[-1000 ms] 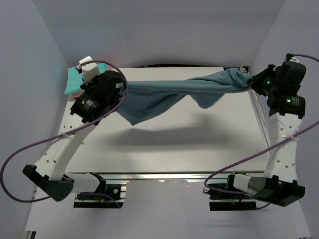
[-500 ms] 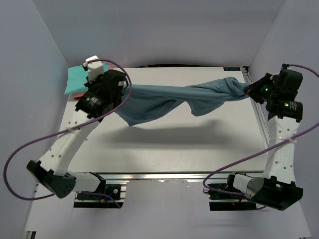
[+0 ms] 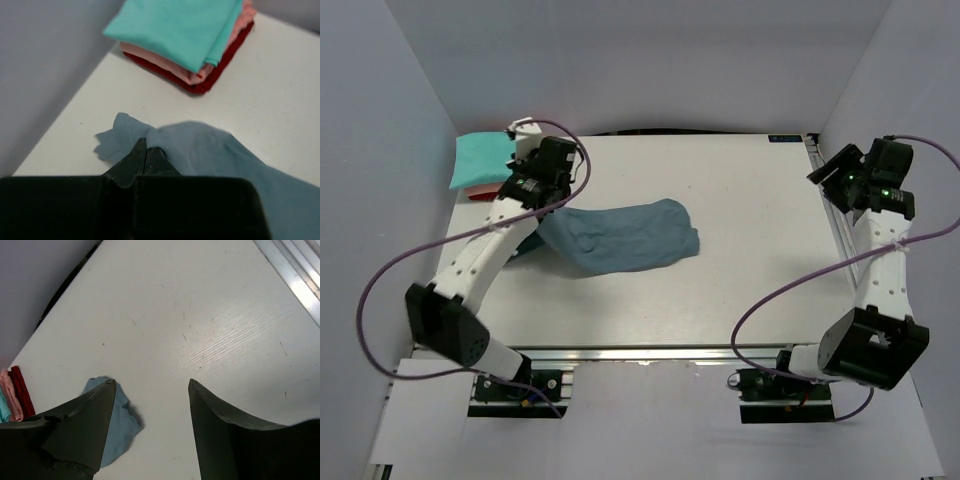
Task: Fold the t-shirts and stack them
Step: Flatten out the tshirt
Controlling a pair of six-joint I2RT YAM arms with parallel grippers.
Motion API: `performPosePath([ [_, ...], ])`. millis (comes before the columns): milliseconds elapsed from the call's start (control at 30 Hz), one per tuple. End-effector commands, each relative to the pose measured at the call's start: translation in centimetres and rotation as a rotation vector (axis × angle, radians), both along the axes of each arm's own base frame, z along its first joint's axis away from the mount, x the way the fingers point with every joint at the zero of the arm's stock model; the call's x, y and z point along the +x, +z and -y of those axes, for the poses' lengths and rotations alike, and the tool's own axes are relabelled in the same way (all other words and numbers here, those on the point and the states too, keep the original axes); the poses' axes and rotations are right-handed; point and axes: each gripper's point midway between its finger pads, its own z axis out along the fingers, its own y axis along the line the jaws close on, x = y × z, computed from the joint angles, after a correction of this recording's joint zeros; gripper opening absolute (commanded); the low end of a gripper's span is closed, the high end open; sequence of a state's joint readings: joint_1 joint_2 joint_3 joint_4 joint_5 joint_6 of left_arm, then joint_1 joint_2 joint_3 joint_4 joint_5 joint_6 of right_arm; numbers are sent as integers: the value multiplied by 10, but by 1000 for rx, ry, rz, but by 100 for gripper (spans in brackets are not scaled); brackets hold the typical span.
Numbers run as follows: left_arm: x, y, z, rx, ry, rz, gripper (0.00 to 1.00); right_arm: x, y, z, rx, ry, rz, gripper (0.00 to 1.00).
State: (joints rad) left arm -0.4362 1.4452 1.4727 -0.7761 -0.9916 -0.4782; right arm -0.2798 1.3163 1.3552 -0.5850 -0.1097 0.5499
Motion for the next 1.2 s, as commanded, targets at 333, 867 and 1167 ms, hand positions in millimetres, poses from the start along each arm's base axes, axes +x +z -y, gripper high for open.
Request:
performPosePath([
  [333,29,-114,24,-21,-66,-212,52,15,-57,-70,-36,350,-11,66],
  [867,-1,-120,4,-51,-22,-249,69,6,-164,-206,-59,747,-174,66],
  [1167,-25,-160,55,-379,-271,-159,68,2,-196,-215,-66,769,-220,66],
])
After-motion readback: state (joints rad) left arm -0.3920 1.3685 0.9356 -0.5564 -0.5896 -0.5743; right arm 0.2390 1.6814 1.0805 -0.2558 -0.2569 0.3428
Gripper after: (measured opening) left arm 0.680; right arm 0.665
